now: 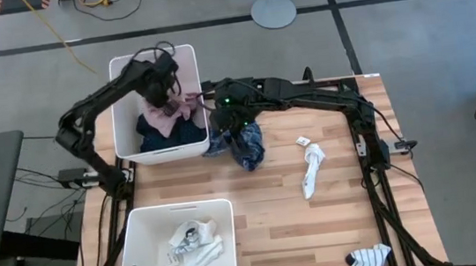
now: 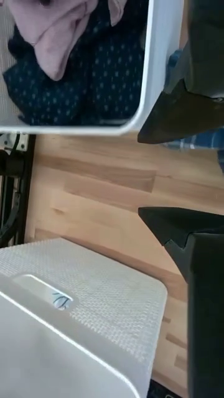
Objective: Sort clothes
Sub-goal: Put the pink shirt into the top white bin, then put the white sock into the bottom white bin
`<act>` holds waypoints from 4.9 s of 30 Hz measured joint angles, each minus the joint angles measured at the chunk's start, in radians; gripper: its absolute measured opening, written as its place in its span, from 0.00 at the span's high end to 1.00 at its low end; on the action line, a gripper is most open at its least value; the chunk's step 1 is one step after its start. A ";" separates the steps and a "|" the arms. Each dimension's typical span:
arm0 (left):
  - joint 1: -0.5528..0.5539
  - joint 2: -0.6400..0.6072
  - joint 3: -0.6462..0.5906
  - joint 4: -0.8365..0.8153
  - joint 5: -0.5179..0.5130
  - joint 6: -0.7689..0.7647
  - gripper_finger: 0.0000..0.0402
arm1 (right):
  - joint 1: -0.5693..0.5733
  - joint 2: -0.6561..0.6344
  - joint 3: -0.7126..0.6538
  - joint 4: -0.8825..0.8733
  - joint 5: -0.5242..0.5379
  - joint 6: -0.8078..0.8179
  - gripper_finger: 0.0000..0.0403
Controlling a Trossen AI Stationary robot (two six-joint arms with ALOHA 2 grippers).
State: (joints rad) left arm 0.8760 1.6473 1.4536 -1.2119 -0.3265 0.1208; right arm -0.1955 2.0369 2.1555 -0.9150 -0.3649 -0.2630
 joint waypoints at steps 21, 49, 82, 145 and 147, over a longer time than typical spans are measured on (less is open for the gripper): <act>-0.039 0.153 0.020 0.022 0.040 -0.013 0.91 | 0.010 0.000 0.000 -0.021 0.000 0.011 0.54; -0.274 -0.449 0.291 -0.077 0.061 -0.067 0.35 | 0.002 -0.125 -0.001 -0.146 0.072 0.010 0.54; -1.048 -0.686 -0.142 0.504 0.316 -0.188 0.35 | 0.268 -0.397 -0.001 -0.656 0.263 0.229 0.54; -1.549 -0.402 -0.190 0.774 0.053 -0.028 0.35 | 0.537 -0.695 -1.385 0.092 0.624 0.797 0.54; -1.549 -0.402 -0.194 0.779 0.052 -0.030 0.35 | 0.530 -0.668 -1.394 0.107 0.624 0.797 0.54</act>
State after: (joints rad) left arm -0.6727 1.2453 1.2596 -0.4328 -0.2742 0.0903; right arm 0.3344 1.3684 0.7615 -0.8084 0.2587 0.5341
